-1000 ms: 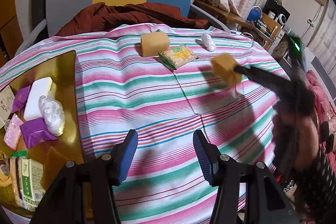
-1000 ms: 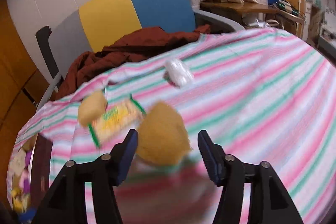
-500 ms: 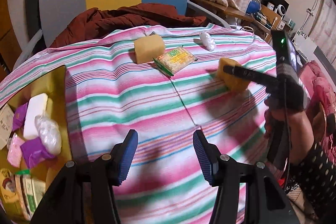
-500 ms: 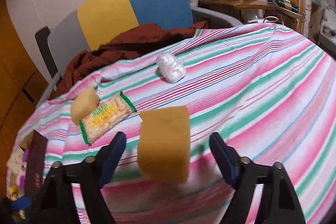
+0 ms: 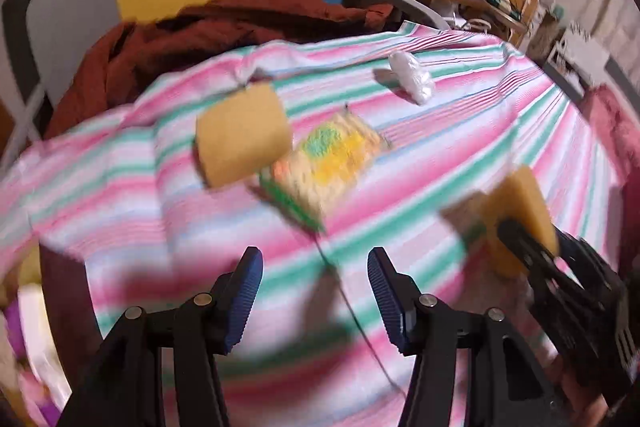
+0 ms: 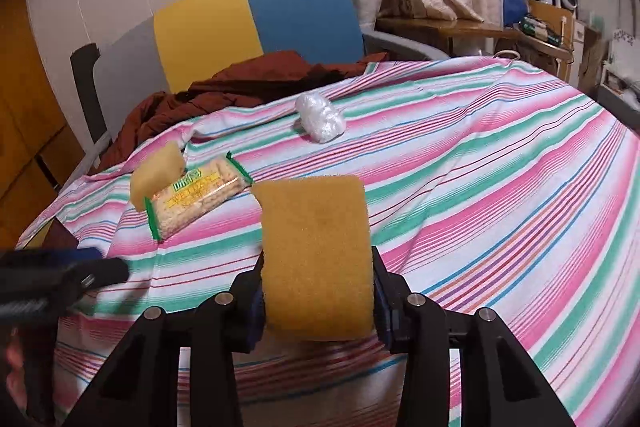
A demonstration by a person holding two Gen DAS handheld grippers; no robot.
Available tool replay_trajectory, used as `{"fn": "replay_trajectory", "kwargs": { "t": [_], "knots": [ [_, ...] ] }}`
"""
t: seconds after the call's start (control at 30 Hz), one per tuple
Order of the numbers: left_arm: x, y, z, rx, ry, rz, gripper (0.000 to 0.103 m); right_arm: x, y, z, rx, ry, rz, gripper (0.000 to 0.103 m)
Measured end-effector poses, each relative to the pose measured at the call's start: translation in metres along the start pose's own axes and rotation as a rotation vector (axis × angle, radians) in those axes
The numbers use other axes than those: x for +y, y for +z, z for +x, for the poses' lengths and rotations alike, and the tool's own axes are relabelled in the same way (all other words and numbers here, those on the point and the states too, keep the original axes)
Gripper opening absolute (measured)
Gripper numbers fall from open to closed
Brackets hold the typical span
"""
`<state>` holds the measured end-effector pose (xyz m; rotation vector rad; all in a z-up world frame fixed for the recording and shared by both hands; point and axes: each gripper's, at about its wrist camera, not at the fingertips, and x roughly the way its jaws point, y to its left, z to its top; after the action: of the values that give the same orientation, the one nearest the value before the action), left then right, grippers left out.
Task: Organize objects
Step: 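Grasp the second yellow sponge block with the right gripper, then grasp the WEIDAN cracker pack with the left gripper while the right holds the sponge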
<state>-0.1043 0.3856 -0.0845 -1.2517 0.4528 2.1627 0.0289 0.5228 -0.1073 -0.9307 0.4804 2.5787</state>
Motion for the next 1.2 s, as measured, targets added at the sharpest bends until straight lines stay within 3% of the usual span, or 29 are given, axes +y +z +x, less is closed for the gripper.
{"fn": "replay_trajectory", "kwargs": {
  "t": [0.13, 0.23, 0.3, 0.4, 0.43, 0.53, 0.7, 0.9, 1.2],
  "knots": [
    [-0.006, 0.024, 0.019, -0.024, 0.064, 0.094, 0.056, 0.0, -0.001, 0.005, 0.004, -0.005, 0.002, 0.044],
    [-0.01, 0.034, 0.038, 0.003, 0.064, 0.147, 0.057, 0.005, -0.002, 0.005, -0.004, -0.015, -0.021, 0.044],
    [-0.014, 0.034, 0.04, 0.012, 0.018, 0.135, 0.057, 0.005, -0.003, 0.005, -0.008, -0.016, -0.026, 0.044],
    [-0.021, 0.027, 0.026, 0.026, -0.17, 0.103, 0.057, -0.001, -0.004, 0.001, -0.027, -0.018, 0.005, 0.044],
    [-0.025, 0.024, 0.02, 0.013, -0.197, 0.112, 0.057, -0.005, -0.005, -0.001, -0.038, -0.022, 0.025, 0.044],
    [-0.034, 0.023, 0.011, -0.027, -0.125, 0.14, 0.058, -0.01, -0.006, -0.002, -0.048, -0.028, 0.054, 0.044],
    [-0.035, 0.039, 0.032, 0.015, -0.026, 0.058, 0.058, -0.01, -0.005, -0.002, -0.052, -0.028, 0.054, 0.044],
    [-0.053, 0.046, 0.06, 0.043, 0.012, 0.084, 0.059, -0.013, -0.006, 0.0, -0.044, -0.03, 0.07, 0.044],
    [-0.052, 0.017, 0.053, -0.123, 0.031, 0.089, 0.057, -0.015, -0.007, -0.001, -0.053, -0.034, 0.083, 0.044]
  ]
}}
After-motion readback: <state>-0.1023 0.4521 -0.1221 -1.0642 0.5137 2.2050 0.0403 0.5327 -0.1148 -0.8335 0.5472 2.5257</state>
